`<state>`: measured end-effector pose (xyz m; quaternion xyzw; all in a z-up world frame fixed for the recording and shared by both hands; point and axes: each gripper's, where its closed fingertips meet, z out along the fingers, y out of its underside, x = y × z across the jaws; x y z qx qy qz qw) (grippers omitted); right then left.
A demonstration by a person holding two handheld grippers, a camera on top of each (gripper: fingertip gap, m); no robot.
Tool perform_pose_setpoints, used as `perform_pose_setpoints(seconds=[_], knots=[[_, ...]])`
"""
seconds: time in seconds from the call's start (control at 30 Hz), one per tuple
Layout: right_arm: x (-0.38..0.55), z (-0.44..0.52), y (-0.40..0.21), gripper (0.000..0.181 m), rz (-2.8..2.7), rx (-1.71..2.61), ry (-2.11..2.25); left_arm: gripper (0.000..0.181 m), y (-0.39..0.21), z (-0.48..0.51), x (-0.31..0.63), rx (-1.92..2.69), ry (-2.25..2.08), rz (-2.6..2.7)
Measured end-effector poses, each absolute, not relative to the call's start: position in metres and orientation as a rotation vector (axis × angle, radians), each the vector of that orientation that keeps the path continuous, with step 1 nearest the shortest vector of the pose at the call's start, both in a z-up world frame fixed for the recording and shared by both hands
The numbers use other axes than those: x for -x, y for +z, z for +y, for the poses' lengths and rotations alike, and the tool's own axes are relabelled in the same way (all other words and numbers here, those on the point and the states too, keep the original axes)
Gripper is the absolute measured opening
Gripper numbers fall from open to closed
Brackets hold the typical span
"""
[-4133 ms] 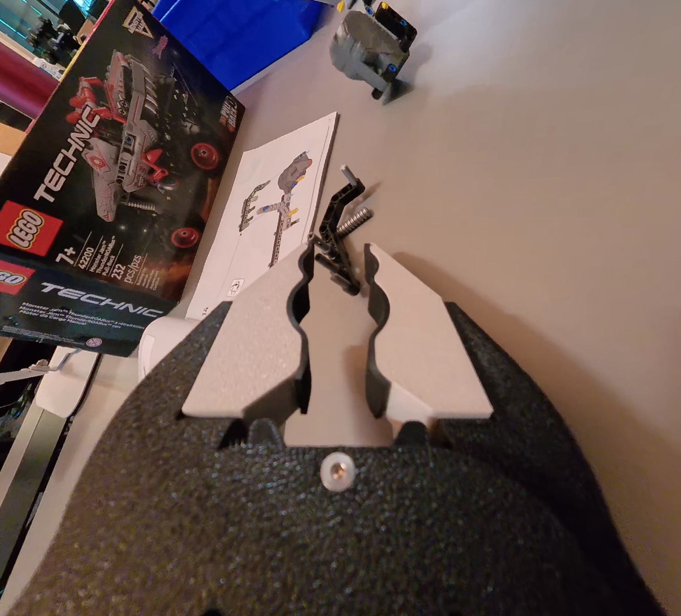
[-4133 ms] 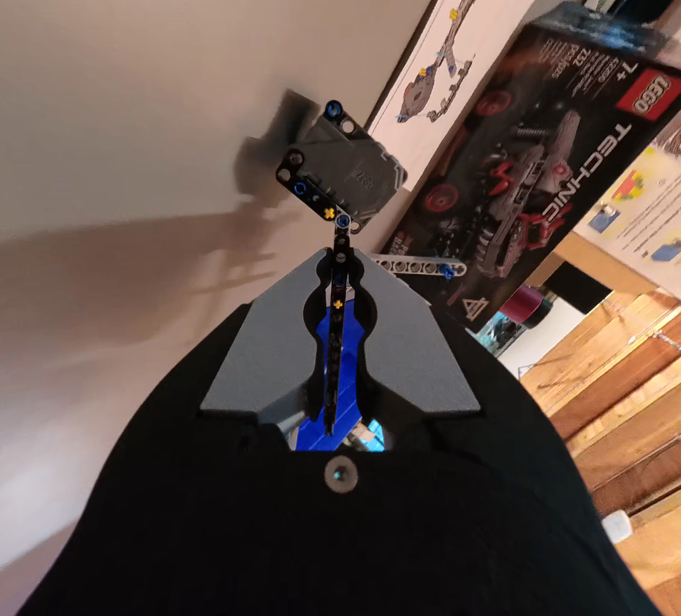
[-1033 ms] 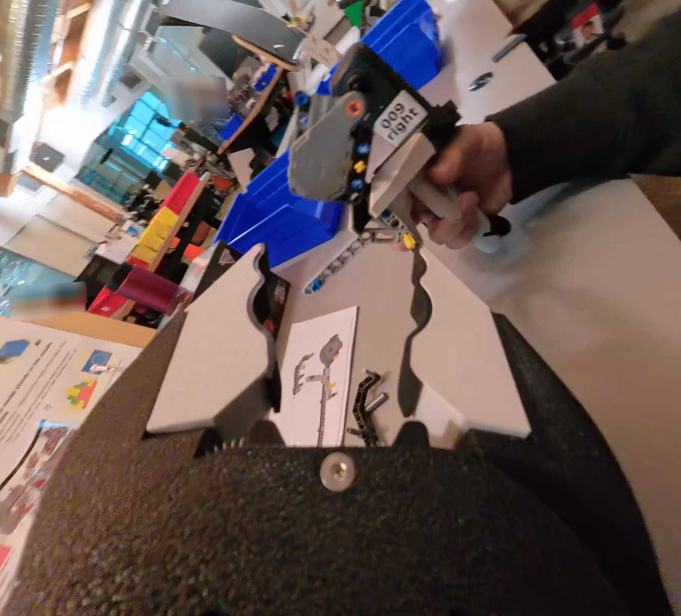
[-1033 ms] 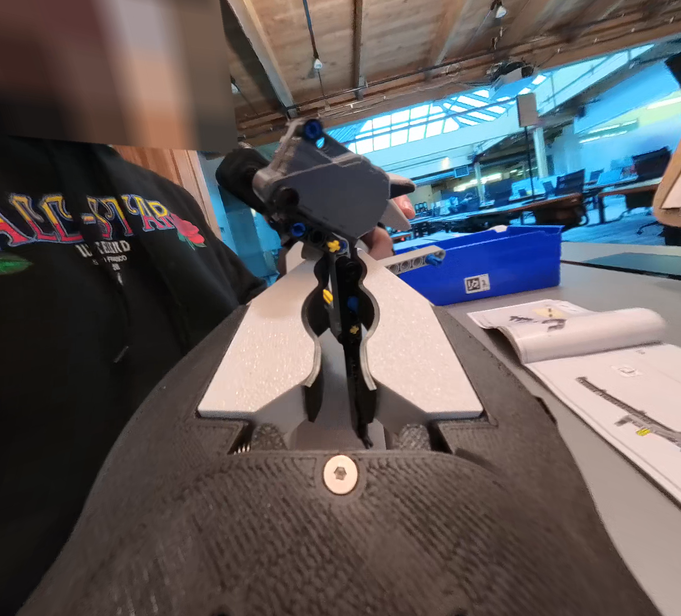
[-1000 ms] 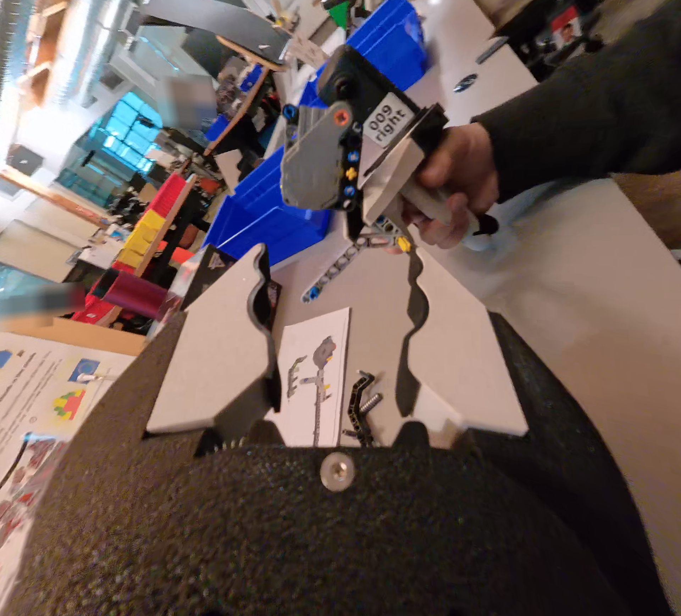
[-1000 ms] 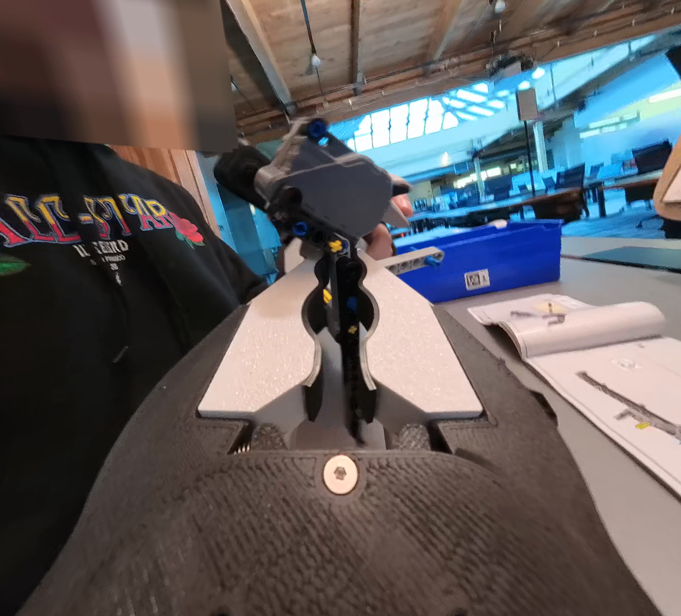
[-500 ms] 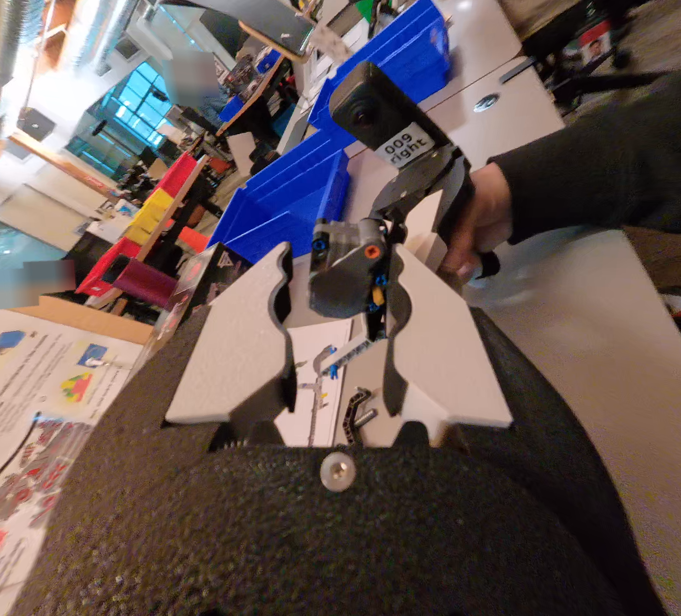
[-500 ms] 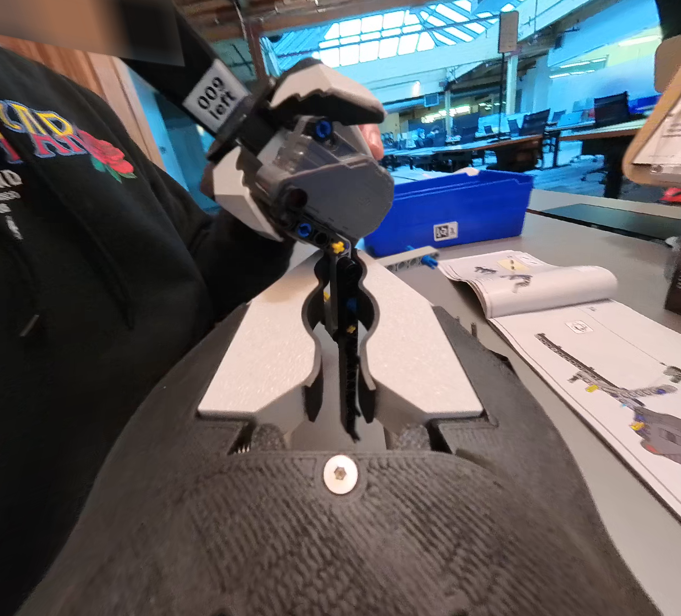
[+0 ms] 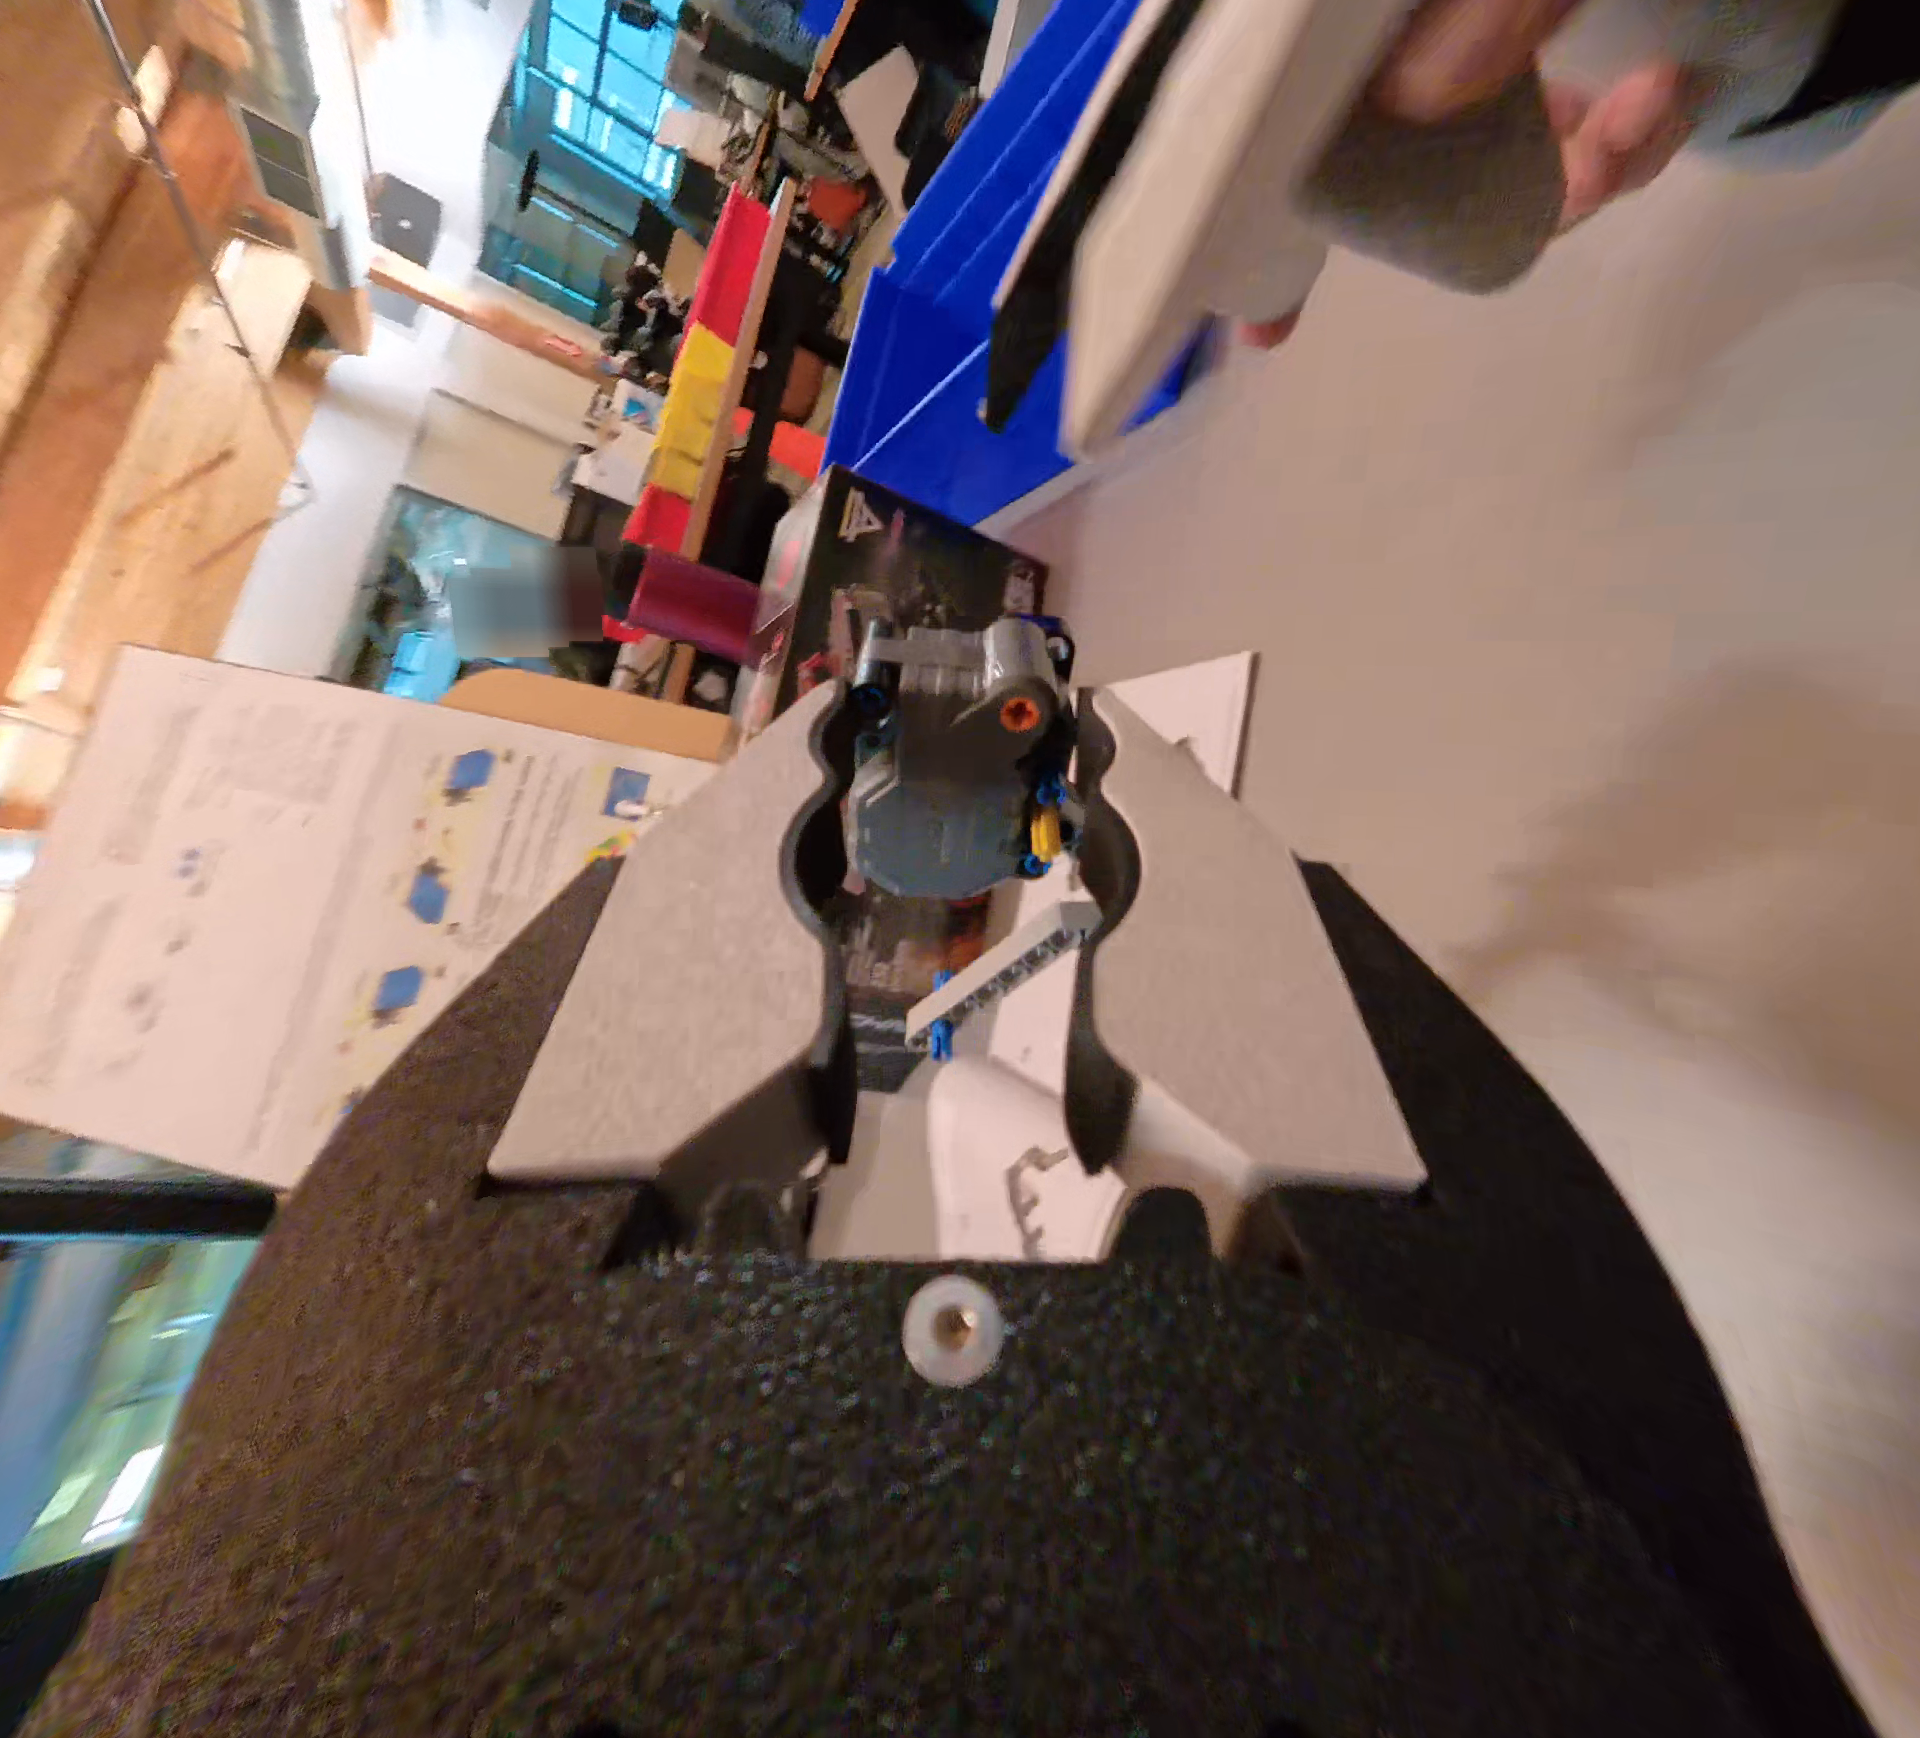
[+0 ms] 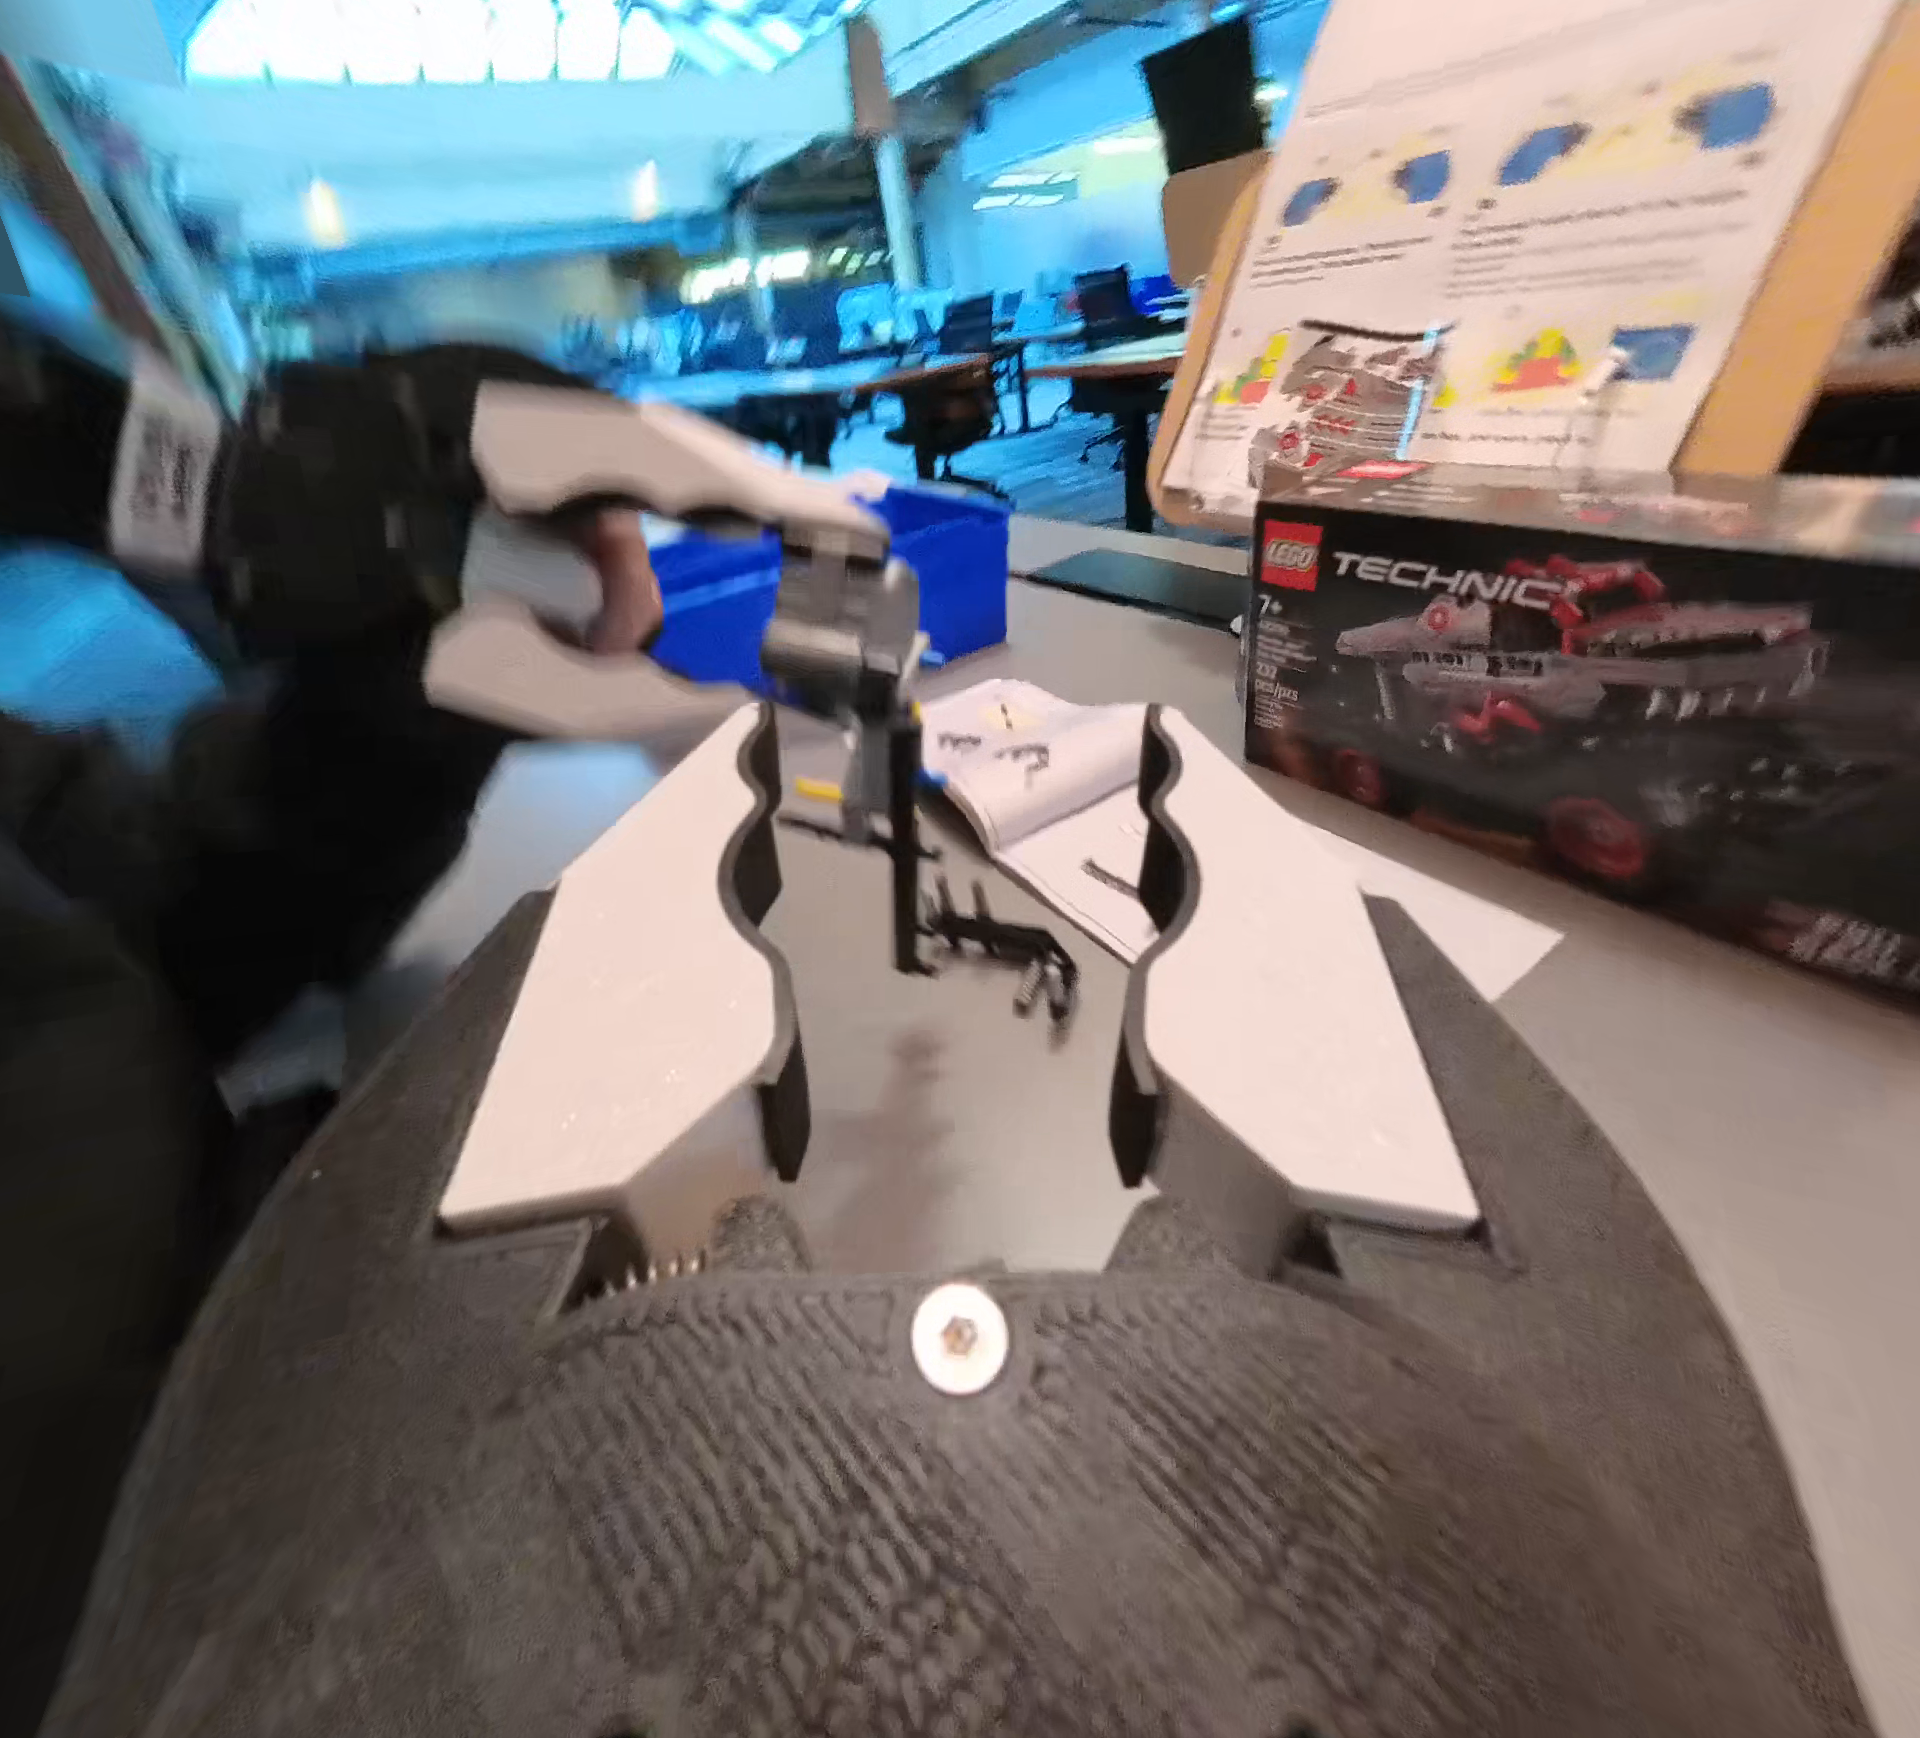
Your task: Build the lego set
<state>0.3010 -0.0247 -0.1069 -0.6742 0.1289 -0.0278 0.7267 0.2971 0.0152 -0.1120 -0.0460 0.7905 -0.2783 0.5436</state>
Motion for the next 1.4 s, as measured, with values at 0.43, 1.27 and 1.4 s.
perform_pose_setpoints(seconds=[0.43, 1.27, 1.4], knots=[[-0.292, 0.006, -0.138, 0.033, 0.449, 1.585, 0.046, 0.039, -0.134, -0.013, -0.302, -0.083, -0.361, 1.772], [-0.303, -0.035, -0.142, 0.033, 0.699, 1.161, 0.523, 0.053, -0.166, -0.022, -0.284, 0.205, -0.882, 2.121], [-0.309, -0.036, -0.143, 0.032, 0.744, 1.145, 0.494, 0.054, -0.162, -0.024, -0.284, 0.247, -0.951, 2.141]])
